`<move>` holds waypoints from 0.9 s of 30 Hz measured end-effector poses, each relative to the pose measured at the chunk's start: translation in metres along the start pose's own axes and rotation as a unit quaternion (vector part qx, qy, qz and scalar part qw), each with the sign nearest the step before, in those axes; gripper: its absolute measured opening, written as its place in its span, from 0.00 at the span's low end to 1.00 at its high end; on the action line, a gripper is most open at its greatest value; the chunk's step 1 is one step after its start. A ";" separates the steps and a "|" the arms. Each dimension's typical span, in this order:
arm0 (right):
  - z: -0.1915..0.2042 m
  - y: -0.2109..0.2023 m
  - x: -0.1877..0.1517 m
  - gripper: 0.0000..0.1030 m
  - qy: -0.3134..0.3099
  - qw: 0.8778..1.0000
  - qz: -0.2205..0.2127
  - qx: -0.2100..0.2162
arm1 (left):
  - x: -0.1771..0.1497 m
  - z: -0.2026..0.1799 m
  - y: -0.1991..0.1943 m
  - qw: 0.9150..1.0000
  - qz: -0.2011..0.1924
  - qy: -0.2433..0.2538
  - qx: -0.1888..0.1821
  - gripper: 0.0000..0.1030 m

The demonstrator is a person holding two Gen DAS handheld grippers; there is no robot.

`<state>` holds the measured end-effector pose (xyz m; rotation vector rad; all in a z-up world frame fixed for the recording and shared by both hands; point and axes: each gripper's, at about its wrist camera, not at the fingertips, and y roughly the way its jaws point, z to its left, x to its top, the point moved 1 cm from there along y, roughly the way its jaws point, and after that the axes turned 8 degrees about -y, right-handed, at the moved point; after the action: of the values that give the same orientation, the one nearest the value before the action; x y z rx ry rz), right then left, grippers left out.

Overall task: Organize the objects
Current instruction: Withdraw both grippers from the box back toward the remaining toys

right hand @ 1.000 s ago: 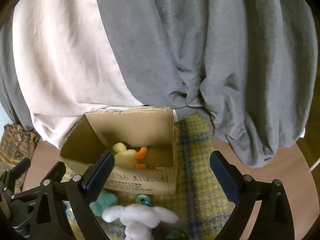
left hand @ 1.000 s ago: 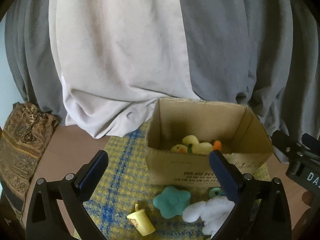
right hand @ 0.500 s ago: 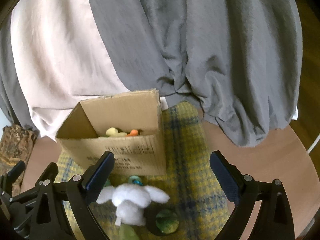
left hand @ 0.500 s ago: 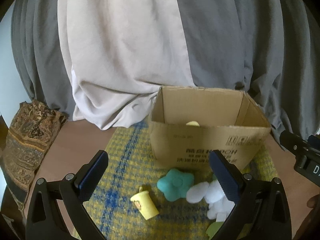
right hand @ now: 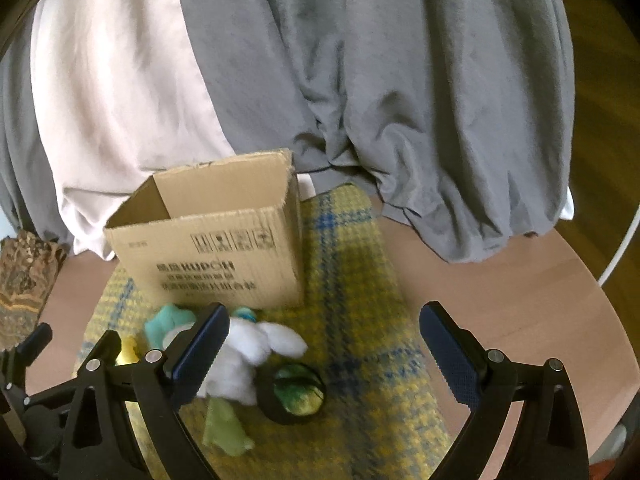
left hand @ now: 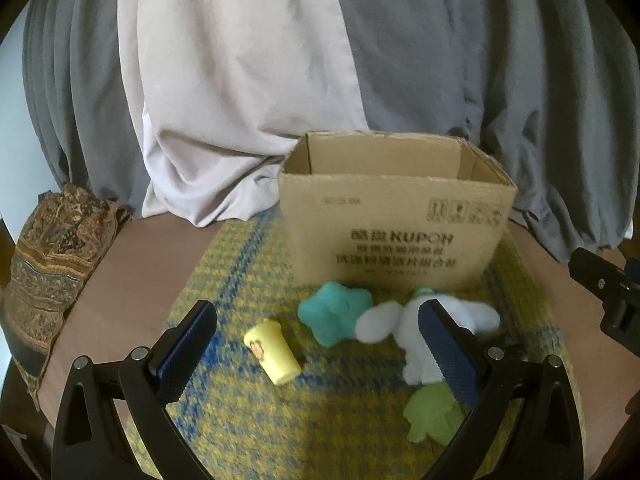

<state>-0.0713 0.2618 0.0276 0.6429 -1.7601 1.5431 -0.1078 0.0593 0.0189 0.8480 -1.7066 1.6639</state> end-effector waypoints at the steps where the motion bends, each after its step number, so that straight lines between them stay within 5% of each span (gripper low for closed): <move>1: -0.002 -0.001 -0.005 0.94 -0.001 1.000 0.000 -0.001 | -0.005 -0.002 -0.002 1.000 0.000 0.001 -0.003 1.00; 27: -0.039 0.014 -0.068 0.94 -0.009 1.000 0.028 -0.003 | -0.083 -0.049 0.016 0.996 0.045 0.034 -0.066 1.00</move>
<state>-0.0320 0.2973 -0.0320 0.6100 -1.8094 1.5742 -0.0702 0.1111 -0.0551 0.6534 -1.8084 1.5995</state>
